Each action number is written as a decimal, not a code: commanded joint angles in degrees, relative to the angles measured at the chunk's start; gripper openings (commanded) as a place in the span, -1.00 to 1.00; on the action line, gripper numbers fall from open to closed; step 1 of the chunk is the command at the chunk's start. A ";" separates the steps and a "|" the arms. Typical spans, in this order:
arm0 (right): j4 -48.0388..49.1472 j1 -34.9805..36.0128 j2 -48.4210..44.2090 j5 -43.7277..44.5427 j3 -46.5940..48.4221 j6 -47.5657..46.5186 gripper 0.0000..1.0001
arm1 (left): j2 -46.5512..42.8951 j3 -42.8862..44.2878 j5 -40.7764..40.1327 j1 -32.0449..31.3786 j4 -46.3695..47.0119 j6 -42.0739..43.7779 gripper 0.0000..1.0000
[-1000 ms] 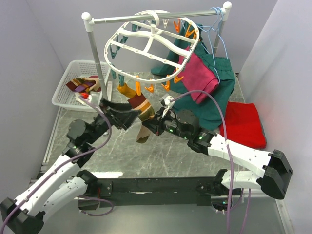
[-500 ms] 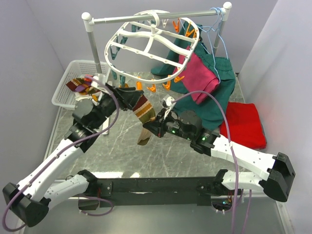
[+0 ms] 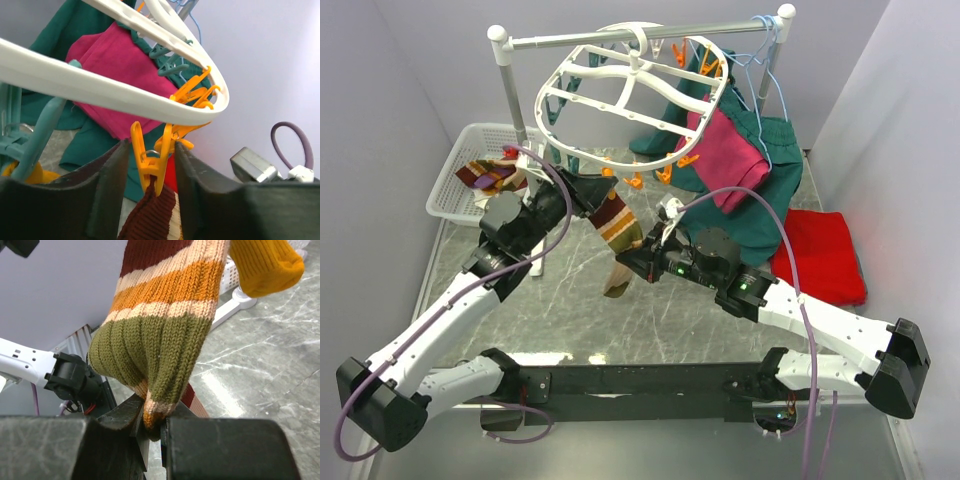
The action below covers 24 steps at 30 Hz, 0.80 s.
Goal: Remove the socks clipped to the hanger
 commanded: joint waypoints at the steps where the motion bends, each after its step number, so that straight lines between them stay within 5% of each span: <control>1: -0.14 0.56 -1.79 -0.14 -0.51 -1.03 -0.94 | 1.02 1.77 2.69 0.54 4.51 -1.32 -0.29; 5: -0.59 0.56 -1.96 -0.31 -0.94 -0.95 -0.94 | 1.29 1.95 3.04 0.81 4.86 -1.41 -0.71; 12: -1.11 0.64 -2.84 -1.72 -3.67 -0.16 -0.94 | 0.76 2.12 2.26 0.81 2.06 -0.01 -0.82; 15: -1.20 0.56 -3.46 -0.93 -4.72 -0.07 -0.94 | 0.41 2.12 2.08 0.81 -0.22 0.17 -0.55; 16: -1.29 0.56 -3.55 -0.84 -4.81 -0.07 -0.95 | 0.23 2.04 1.82 0.81 -0.93 0.17 -0.13; 19: -2.52 0.56 -4.16 -0.84 -4.29 -0.33 -0.94 | -1.78 1.07 1.90 0.81 -3.83 0.79 0.49; 24: -5.59 0.64 -4.60 -2.59 -2.53 -1.56 -0.94 | -6.96 -4.36 4.44 0.89 -6.38 1.40 0.77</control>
